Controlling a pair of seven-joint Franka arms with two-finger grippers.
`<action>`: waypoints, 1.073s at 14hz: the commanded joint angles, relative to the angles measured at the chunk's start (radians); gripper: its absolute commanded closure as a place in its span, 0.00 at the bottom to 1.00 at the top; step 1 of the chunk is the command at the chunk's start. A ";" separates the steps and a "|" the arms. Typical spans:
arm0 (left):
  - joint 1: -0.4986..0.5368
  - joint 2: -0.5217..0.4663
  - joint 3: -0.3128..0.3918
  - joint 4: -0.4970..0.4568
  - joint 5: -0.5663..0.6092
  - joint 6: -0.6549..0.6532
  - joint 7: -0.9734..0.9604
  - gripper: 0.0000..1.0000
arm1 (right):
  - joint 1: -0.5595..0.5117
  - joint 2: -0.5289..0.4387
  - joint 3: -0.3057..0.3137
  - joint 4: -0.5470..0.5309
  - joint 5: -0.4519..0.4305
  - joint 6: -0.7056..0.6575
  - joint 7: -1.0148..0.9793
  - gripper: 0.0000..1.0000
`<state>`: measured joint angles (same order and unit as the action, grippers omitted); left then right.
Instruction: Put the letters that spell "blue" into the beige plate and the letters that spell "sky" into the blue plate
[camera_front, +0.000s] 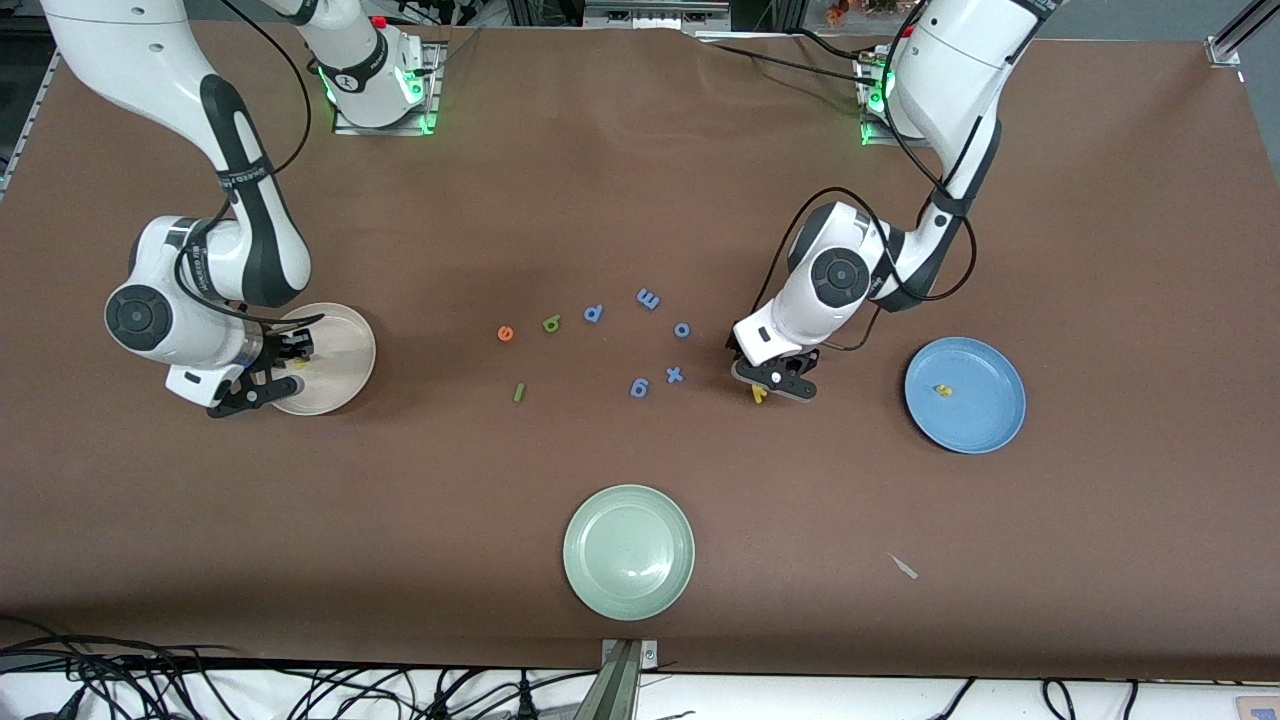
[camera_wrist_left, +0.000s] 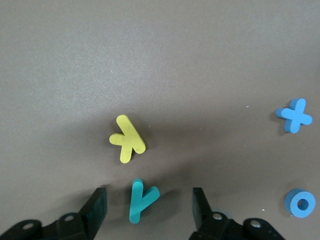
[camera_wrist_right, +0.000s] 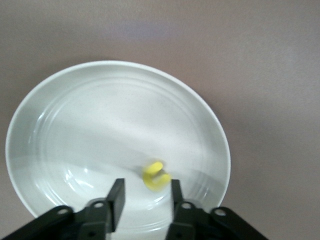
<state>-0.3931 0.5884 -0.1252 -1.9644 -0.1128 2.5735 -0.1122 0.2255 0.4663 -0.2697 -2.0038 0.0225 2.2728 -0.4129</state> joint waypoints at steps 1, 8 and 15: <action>-0.016 0.013 0.016 0.012 -0.002 0.007 0.012 0.42 | 0.014 -0.011 0.012 0.003 0.011 -0.036 -0.003 0.00; -0.016 0.016 0.022 0.012 -0.001 0.005 0.012 0.78 | 0.037 -0.014 0.118 0.068 0.106 -0.124 0.214 0.00; 0.161 -0.194 0.033 -0.056 -0.001 -0.220 0.203 0.79 | 0.164 -0.003 0.218 0.056 0.106 -0.023 0.673 0.00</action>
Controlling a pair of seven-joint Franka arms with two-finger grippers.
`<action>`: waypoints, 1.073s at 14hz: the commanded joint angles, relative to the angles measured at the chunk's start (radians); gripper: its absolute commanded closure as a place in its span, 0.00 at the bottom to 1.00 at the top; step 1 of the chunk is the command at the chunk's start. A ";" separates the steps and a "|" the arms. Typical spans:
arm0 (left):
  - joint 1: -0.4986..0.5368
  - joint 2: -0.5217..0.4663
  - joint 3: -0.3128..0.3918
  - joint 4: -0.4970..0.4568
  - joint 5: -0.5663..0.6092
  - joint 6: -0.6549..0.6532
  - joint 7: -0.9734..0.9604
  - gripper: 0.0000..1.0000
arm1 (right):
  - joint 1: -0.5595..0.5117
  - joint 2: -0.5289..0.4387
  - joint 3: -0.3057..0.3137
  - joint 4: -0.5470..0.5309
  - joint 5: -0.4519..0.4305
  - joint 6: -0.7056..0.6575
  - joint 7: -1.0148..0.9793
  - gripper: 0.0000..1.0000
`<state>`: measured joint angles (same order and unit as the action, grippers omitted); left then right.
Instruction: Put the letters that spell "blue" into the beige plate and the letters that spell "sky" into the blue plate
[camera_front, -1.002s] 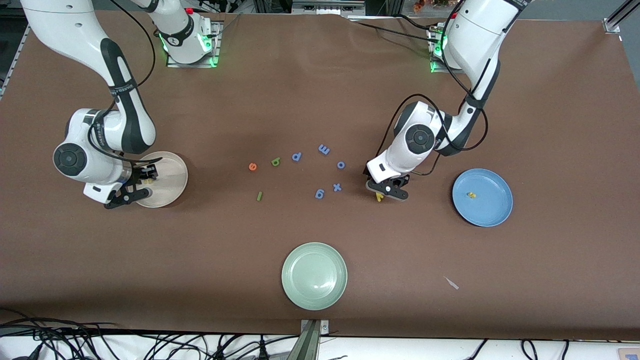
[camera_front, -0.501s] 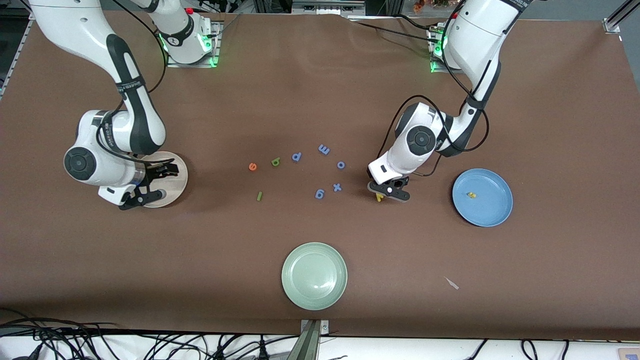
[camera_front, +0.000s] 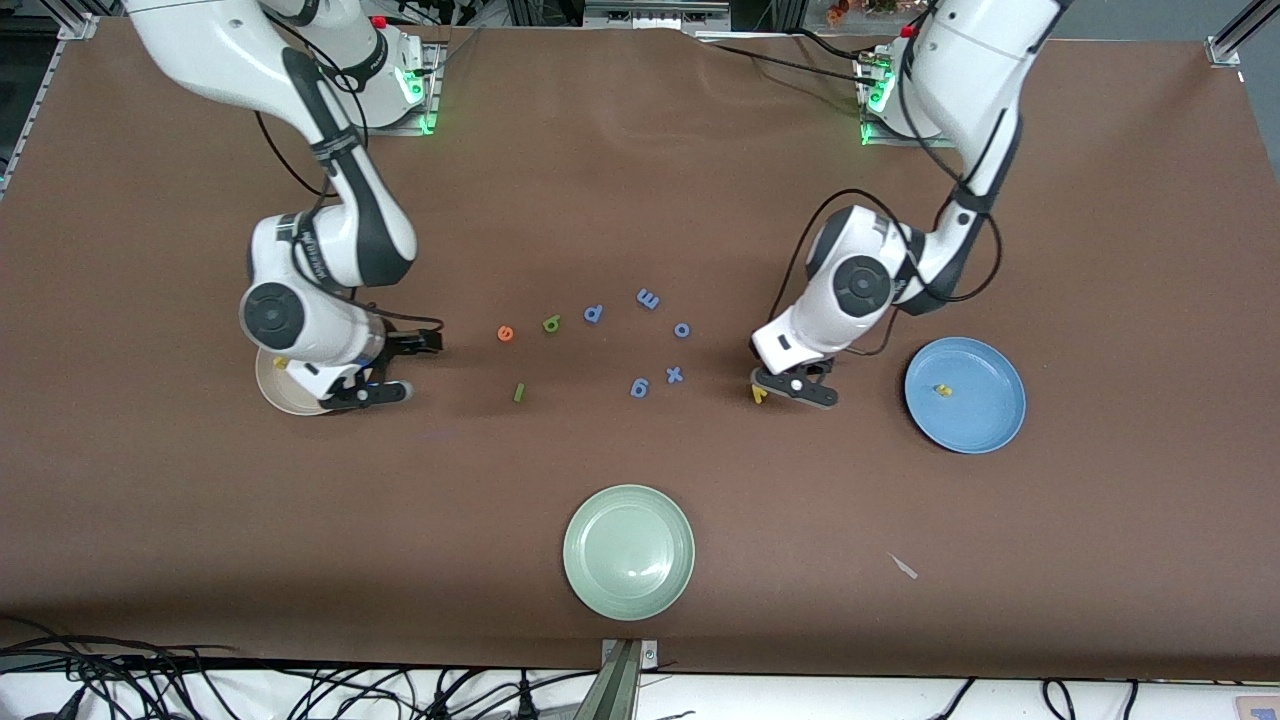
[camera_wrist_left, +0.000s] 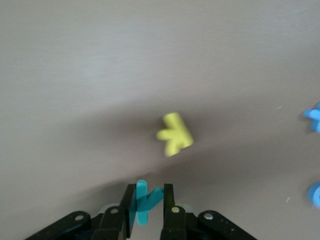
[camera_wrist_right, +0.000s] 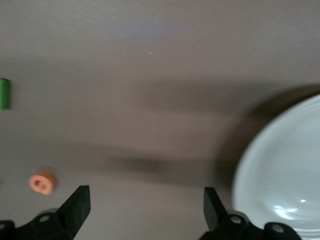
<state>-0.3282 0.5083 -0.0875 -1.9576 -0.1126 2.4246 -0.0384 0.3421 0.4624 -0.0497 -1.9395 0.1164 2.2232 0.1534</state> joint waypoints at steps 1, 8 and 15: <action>0.147 -0.141 -0.005 -0.082 -0.001 -0.073 0.229 0.79 | 0.066 0.010 -0.002 -0.013 0.011 0.042 0.165 0.00; 0.374 -0.154 -0.003 -0.121 0.057 -0.064 0.563 0.68 | 0.190 0.012 -0.001 -0.137 0.011 0.274 0.436 0.00; 0.309 -0.156 -0.014 -0.110 0.052 -0.065 0.536 0.20 | 0.213 0.021 0.010 -0.197 0.011 0.363 0.477 0.03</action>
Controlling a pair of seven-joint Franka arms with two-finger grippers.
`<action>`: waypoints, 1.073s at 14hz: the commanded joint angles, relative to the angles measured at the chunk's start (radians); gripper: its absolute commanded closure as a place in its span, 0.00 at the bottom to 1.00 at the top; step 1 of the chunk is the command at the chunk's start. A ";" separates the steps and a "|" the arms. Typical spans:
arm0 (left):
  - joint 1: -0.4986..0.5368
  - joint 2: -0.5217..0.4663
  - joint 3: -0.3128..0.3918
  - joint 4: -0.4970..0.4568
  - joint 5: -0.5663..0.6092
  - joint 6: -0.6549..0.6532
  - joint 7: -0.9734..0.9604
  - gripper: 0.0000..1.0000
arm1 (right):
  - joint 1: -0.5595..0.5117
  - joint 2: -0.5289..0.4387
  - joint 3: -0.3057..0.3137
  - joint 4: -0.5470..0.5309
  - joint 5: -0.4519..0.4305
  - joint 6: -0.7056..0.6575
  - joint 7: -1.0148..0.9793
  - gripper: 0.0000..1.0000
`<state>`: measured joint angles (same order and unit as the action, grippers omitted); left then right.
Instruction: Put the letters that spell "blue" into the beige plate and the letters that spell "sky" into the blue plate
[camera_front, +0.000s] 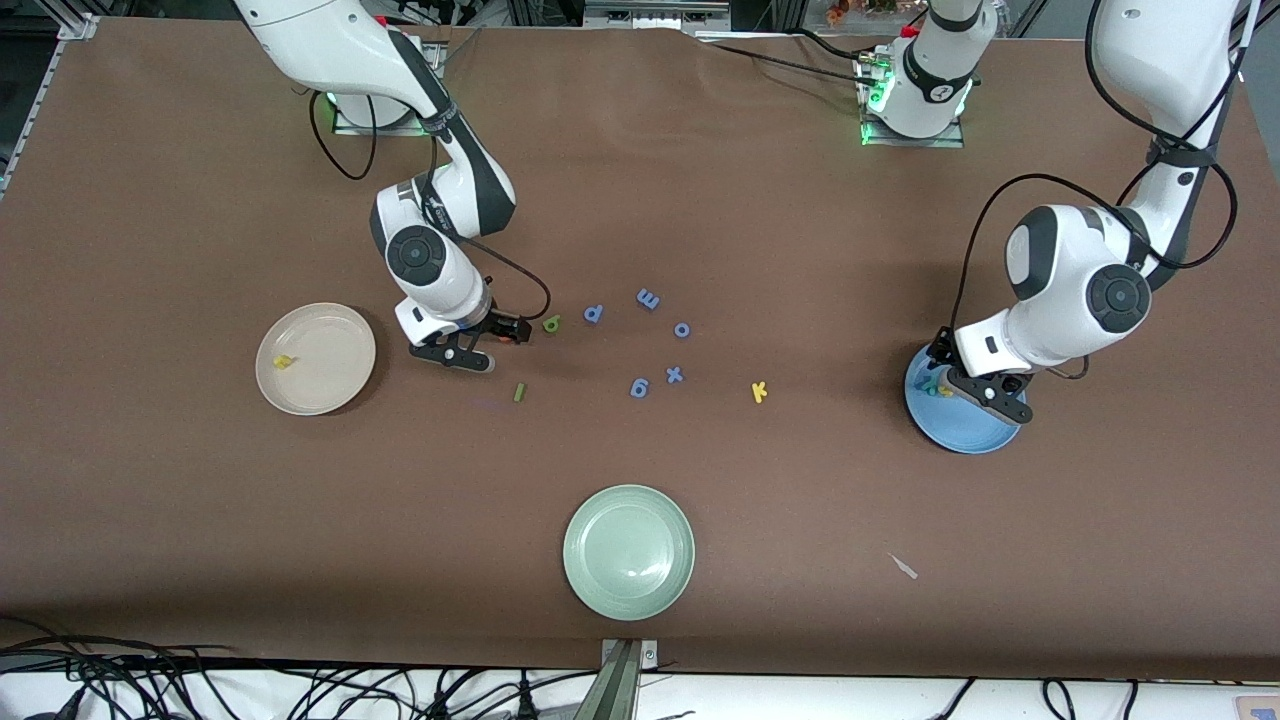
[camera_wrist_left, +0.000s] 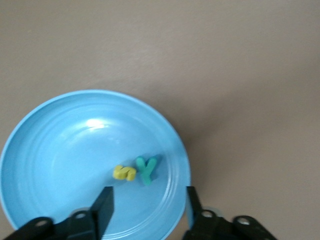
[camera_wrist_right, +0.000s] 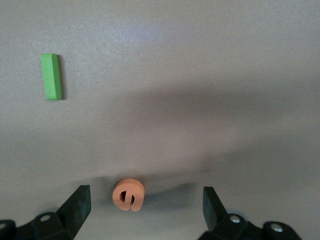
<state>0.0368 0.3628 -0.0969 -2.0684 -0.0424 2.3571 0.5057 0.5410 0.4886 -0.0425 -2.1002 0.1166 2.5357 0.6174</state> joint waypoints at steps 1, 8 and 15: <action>-0.113 -0.010 -0.003 0.002 -0.071 0.002 -0.045 0.20 | 0.016 -0.002 0.004 -0.038 0.011 0.054 0.015 0.04; -0.406 0.175 0.008 0.173 -0.117 0.031 -0.591 0.20 | 0.031 0.001 0.004 -0.038 0.012 0.047 0.013 0.27; -0.502 0.321 0.072 0.315 -0.114 0.072 -0.742 0.21 | 0.030 0.015 0.003 -0.023 0.012 0.063 0.013 0.45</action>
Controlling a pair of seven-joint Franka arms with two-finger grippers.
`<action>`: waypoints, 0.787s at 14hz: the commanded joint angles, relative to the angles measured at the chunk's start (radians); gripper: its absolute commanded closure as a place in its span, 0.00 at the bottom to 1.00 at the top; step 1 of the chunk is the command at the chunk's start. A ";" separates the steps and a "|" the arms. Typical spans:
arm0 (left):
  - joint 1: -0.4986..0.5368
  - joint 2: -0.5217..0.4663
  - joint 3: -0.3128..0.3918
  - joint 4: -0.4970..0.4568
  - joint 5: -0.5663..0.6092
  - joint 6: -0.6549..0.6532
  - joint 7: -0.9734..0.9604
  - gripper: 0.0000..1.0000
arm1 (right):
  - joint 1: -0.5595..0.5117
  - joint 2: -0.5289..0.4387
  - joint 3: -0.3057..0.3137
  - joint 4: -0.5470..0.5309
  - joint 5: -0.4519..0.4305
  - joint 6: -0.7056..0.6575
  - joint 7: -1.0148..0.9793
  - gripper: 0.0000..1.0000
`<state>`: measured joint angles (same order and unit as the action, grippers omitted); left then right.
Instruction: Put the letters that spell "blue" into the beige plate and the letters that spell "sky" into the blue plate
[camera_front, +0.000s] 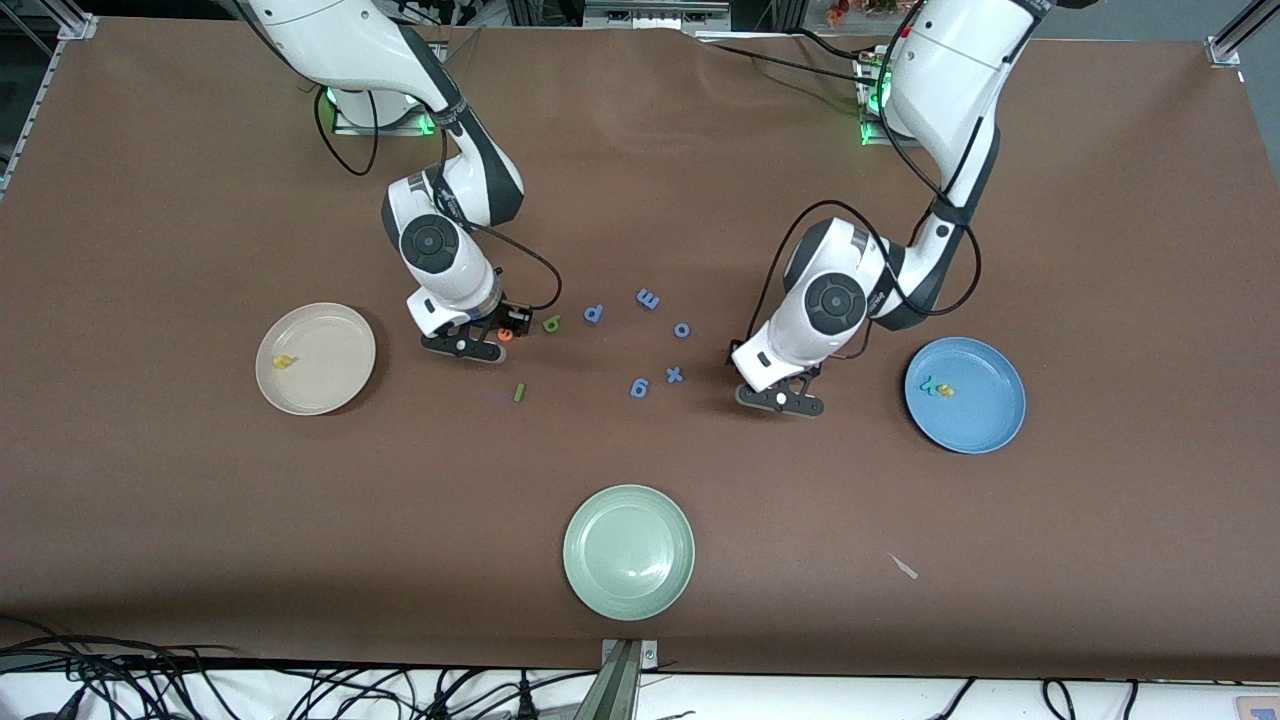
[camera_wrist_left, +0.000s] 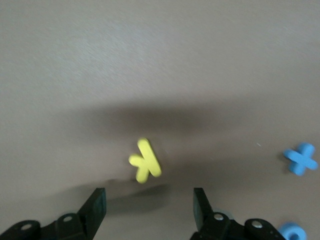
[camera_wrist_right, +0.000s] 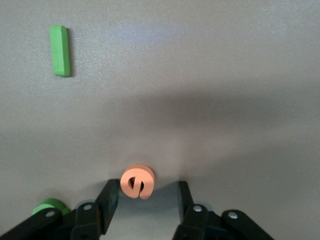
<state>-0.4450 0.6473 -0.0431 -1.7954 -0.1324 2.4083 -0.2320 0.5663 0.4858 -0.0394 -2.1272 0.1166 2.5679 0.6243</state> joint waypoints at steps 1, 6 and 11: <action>-0.020 0.038 0.020 0.039 -0.020 0.043 -0.003 0.21 | 0.004 0.019 -0.001 0.004 0.012 0.041 0.006 0.46; -0.030 0.069 0.020 0.041 -0.021 0.052 -0.003 0.48 | 0.004 0.045 -0.001 0.029 0.011 0.061 0.003 0.46; -0.032 0.065 0.020 0.039 -0.013 0.058 0.006 0.94 | 0.004 0.047 -0.001 0.029 0.011 0.061 0.002 0.60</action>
<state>-0.4604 0.6859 -0.0383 -1.7752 -0.1324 2.4568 -0.2329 0.5661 0.4915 -0.0408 -2.1213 0.1165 2.5984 0.6254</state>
